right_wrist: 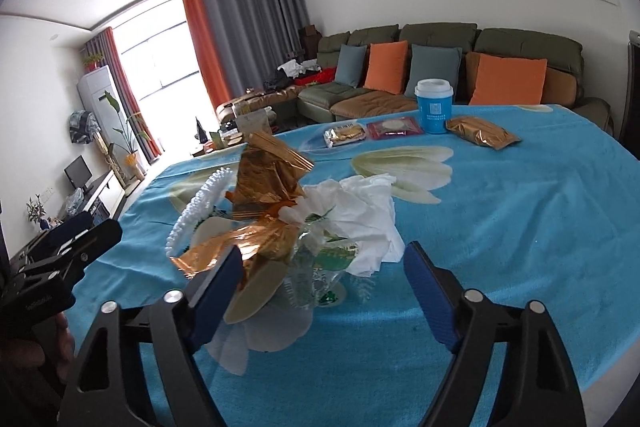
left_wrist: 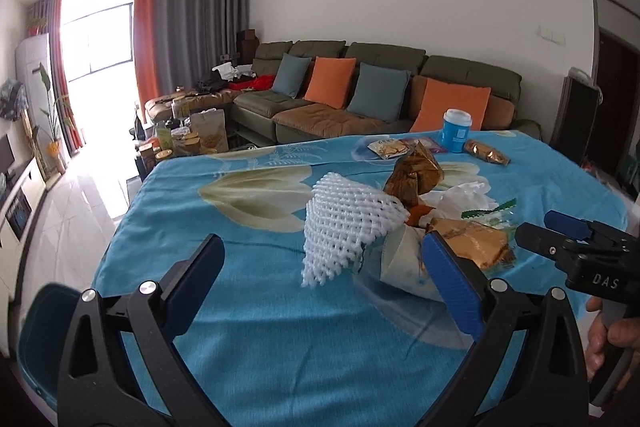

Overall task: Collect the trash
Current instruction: 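Grasp another foam net with left tool while right tool grips clear plastic wrapper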

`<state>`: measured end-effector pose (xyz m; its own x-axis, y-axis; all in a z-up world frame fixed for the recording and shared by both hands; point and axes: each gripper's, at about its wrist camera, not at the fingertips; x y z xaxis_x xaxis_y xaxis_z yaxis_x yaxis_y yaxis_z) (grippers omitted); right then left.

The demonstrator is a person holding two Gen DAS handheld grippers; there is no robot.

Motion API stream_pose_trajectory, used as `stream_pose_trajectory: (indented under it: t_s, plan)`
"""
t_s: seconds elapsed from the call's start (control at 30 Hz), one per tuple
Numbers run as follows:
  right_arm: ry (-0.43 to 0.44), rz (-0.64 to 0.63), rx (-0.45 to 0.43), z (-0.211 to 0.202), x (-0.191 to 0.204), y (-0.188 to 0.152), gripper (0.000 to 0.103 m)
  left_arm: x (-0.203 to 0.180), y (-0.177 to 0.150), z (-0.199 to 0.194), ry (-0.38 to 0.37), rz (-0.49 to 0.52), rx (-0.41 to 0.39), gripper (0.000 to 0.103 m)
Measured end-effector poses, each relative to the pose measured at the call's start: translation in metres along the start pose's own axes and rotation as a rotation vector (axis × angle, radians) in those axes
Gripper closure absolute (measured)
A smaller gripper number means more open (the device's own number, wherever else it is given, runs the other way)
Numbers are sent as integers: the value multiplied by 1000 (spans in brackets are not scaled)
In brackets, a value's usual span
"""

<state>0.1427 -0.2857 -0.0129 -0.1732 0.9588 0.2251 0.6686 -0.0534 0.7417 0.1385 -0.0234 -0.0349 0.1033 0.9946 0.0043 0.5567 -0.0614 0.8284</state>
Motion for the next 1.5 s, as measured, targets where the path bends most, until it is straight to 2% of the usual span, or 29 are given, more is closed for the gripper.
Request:
stream_pose_trajectory:
  t_s: [0.17,0.3,0.43,0.63,0.73,0.8,0.9,0.93,1.03,1.2,1.27,1.4,1.5]
  plan:
    - [1,14,21,6,-3,1,33,-12,11,22,-23,54,21,6]
    - [10,14,22,8,-2,4,35,-15,10,37,-43,54,52,6]
    - [25,10,34,11,0,5,43,-20,9,41,-78,63,63,6]
    - [35,9,46,15,-2,7,54,-28,-3,34,-189,36,109,13]
    - [44,9,56,17,-3,7,61,-38,-11,33,-233,60,125,16]
    - [50,11,61,18,-3,7,63,-43,-13,34,-217,81,119,18]
    - [53,11,64,19,-3,6,67,-35,-8,40,-205,54,111,18]
    - [55,8,67,20,-2,6,71,-31,-5,44,-174,56,106,19]
    - [61,1,74,22,0,6,79,-24,7,54,-160,50,108,18]
    - [68,-12,84,26,2,5,93,-39,18,70,-145,139,121,18]
    - [68,-16,83,25,2,5,98,-42,19,78,-138,156,137,23]
    - [71,-15,78,24,0,6,101,-37,22,89,-137,127,157,33]
    - [73,-16,79,24,-1,7,102,-32,26,95,-133,104,162,34]
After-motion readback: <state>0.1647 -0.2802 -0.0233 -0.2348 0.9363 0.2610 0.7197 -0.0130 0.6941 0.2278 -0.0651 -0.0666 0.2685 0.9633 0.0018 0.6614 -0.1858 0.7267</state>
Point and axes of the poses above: each gripper's, at about its wrist camera, not at the fingertips, and z roughly the way its jaws point, x to its left, y to its top, and after that the axes turned 5 degrees about x, right-handed
